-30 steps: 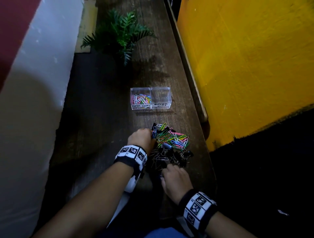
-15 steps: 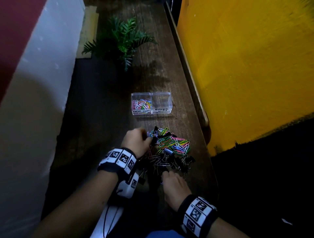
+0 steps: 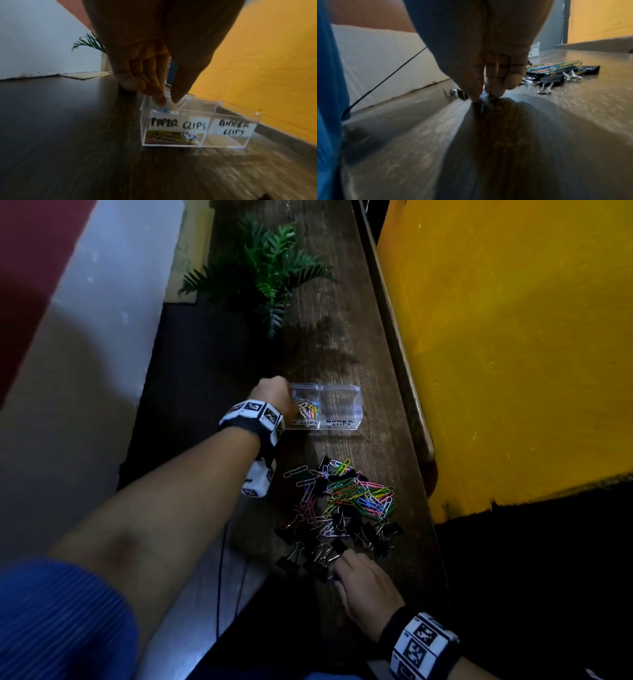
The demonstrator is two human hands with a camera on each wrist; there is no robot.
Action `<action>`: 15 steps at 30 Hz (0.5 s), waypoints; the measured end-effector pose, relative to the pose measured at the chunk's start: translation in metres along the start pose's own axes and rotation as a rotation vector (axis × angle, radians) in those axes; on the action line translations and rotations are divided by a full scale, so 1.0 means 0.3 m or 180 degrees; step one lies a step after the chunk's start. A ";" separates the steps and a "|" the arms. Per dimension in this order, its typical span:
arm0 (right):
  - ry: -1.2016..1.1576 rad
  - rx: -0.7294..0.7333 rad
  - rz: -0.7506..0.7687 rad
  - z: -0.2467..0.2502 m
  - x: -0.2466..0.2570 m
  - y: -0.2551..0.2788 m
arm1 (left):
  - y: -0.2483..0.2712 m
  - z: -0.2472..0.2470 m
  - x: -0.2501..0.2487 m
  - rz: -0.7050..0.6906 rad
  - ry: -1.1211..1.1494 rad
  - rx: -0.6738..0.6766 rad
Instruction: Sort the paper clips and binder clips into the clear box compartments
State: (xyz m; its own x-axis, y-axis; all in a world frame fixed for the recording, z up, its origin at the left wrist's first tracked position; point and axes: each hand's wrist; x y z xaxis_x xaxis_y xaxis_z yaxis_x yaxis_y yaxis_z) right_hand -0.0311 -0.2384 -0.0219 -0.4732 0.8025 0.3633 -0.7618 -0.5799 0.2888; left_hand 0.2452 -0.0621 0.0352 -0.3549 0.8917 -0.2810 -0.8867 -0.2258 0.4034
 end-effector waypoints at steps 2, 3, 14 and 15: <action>-0.0019 0.0025 0.0118 -0.002 -0.007 -0.002 | -0.005 -0.006 0.002 -0.0047 -0.0043 -0.0025; -0.0081 0.0037 0.0121 0.002 -0.003 -0.005 | 0.001 -0.012 0.005 -0.0104 0.0003 -0.0075; -0.0282 -0.0837 0.0084 0.097 -0.079 -0.052 | 0.248 -0.150 0.184 -0.0798 0.0458 -0.0146; -0.0367 -0.1023 -0.0085 0.118 -0.106 -0.072 | 0.258 -0.171 0.191 -0.0773 0.0298 -0.0010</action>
State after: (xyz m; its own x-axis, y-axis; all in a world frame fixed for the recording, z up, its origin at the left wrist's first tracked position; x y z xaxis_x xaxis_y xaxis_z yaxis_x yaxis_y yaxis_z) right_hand 0.0161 -0.2564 -0.0084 -0.4121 0.7851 0.4624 -0.8823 -0.4704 0.0124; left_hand 0.1411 -0.0487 0.0056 -0.1574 0.8797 -0.4487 -0.9501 -0.0110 0.3116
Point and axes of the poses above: each hand's wrist, its own y-axis away from the middle knuckle, its own z-axis out of the back of the hand, x = y × z, and after that the axes turned 15 degrees about z, right-handed
